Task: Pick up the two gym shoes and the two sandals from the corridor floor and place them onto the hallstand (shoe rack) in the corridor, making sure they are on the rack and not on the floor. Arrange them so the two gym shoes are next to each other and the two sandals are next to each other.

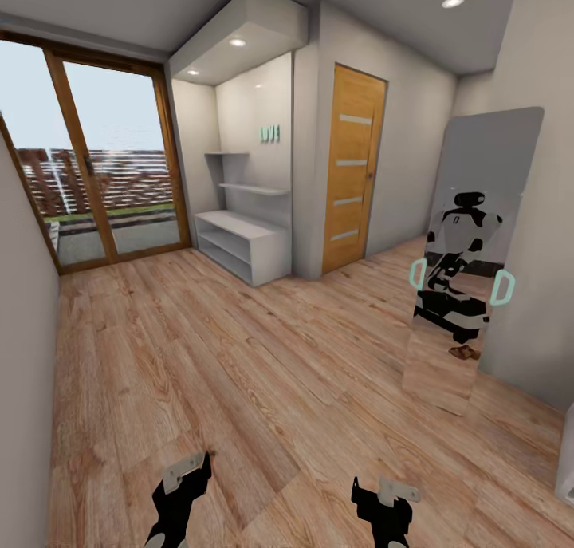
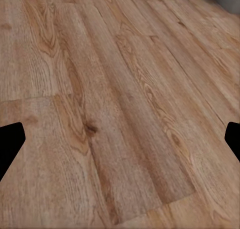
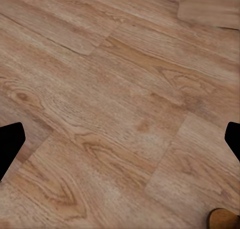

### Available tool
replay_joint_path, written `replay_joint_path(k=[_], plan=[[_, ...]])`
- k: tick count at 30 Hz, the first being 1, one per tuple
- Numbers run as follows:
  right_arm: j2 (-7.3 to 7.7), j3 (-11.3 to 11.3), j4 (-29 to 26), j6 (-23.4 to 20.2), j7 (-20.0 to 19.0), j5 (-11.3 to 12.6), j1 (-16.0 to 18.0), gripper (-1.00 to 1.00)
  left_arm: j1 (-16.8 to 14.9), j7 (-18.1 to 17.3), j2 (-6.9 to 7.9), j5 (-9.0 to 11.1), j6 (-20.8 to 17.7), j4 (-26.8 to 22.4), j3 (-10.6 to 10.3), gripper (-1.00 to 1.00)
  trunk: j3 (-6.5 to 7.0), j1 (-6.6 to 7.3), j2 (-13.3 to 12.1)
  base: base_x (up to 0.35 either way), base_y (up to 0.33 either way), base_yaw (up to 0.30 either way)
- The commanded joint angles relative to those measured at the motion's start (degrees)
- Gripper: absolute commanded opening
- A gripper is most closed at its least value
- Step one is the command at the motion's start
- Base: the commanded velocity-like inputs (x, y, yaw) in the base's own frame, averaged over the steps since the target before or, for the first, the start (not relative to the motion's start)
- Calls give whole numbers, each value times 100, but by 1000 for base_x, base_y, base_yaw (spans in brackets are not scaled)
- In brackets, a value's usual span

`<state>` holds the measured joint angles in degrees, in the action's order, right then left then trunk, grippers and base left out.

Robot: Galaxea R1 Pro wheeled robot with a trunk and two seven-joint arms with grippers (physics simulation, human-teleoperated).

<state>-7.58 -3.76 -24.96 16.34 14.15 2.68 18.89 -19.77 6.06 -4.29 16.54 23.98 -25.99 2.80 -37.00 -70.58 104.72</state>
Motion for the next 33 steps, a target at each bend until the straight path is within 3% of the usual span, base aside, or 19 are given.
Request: replay_joint_path(k=[1,12,33], plan=[[0,0,0,0,0,0,0,100,0,0,0,-1,0,-1,-2,100,-25,-23,42,0,0,0],[2,1,0,4,0,-11,0,100,0,0,-45,-7,2,-3,-6,100,-79,-67,122,0,0,0],[-3,6,0,6,0,-13,0,100,0,0,-54,-6,-2,10,1,100,-457,-528,964,0,0,0]])
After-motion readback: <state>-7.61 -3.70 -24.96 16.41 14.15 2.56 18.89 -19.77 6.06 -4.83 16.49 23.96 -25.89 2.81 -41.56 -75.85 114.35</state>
